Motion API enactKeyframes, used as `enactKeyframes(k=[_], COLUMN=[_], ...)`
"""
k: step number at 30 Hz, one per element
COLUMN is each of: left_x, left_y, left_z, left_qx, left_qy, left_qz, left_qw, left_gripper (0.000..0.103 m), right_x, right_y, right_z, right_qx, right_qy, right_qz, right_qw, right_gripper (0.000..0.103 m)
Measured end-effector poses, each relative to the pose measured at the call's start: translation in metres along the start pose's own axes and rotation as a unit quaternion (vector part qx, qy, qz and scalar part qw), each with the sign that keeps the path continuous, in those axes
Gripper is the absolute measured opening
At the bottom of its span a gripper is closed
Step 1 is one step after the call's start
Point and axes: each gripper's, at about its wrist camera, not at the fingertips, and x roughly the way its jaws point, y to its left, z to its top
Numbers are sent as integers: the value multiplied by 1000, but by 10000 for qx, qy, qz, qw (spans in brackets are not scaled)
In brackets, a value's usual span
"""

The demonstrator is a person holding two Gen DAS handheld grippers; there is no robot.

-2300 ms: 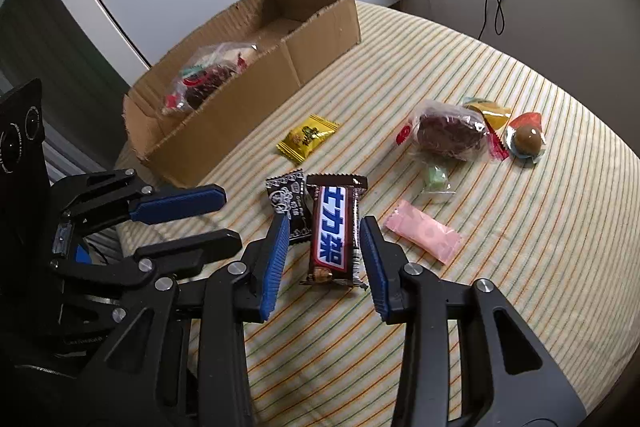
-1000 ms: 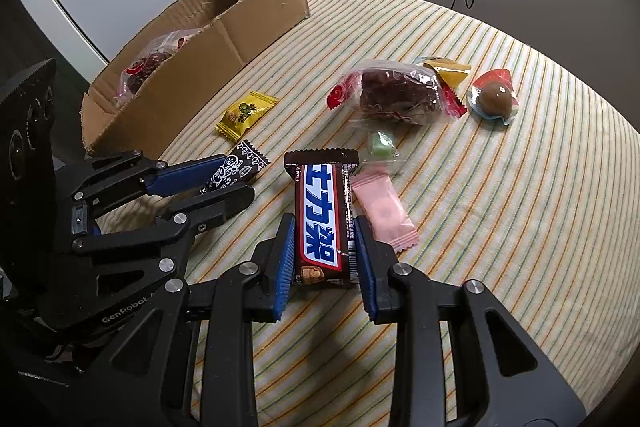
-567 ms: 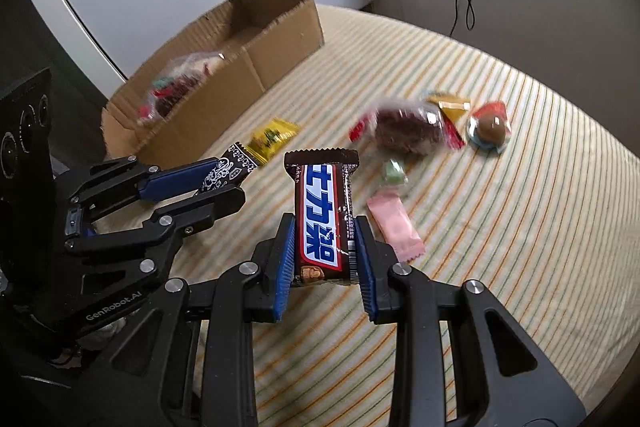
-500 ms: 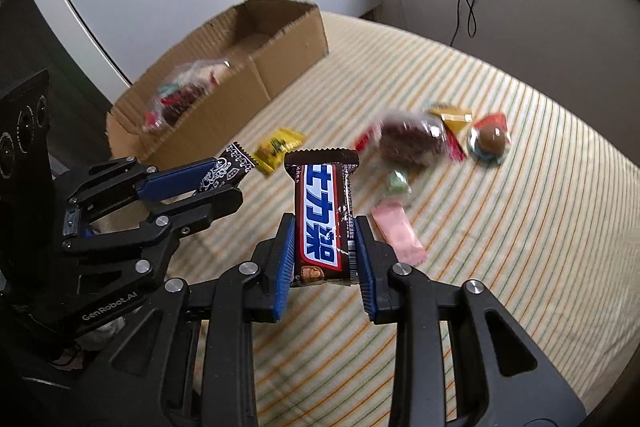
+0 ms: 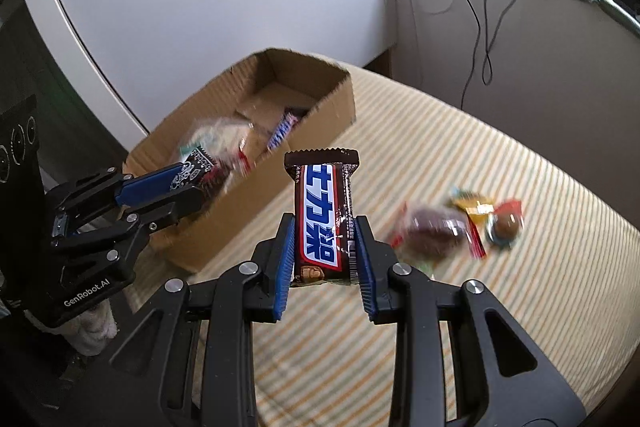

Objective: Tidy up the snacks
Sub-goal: 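Carry the black packet and the Snickers bar over the box with both tools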

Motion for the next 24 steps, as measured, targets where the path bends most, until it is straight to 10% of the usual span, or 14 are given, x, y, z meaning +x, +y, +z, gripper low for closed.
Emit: enactKeyframes(k=[24], left_x=[14], left_y=[72], left_z=[16], left_qx=[-354], left_qy=[-6], left_qz=[380], left_qw=[9987], left_gripper=[23], right_x=[85], right_y=[40], right_z=[85], right_qx=[-344], right_qy=[180], right_qz=[159], right_qw=[9991], right_gripper=[29])
